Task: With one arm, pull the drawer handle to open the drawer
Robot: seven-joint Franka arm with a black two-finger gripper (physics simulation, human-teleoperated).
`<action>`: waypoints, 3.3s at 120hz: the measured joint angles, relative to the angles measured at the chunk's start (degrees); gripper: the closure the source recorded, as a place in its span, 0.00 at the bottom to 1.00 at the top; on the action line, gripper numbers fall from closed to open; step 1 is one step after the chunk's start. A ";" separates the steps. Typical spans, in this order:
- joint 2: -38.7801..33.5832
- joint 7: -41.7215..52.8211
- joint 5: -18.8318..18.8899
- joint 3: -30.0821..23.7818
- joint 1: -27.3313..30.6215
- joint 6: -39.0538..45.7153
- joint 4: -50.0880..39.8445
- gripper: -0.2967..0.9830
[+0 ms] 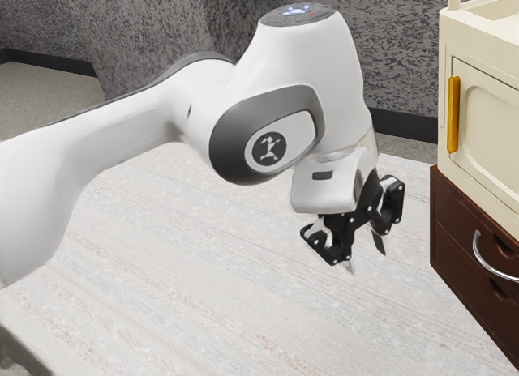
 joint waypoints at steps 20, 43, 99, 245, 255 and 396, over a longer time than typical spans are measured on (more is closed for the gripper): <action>2.13 2.89 -0.23 -2.21 -1.01 6.34 0.42 0.60; 6.44 5.74 -0.64 -4.18 -0.88 10.99 6.14 0.63; 8.16 10.03 -5.12 -5.08 -1.62 25.39 1.46 0.64; -21.23 14.85 -7.44 -1.39 -0.93 32.51 -36.30 0.85; -22.51 15.18 -7.59 -1.35 -1.33 32.46 -37.58 0.85; -3.61 2.93 2.71 3.97 12.17 -19.46 12.71 0.31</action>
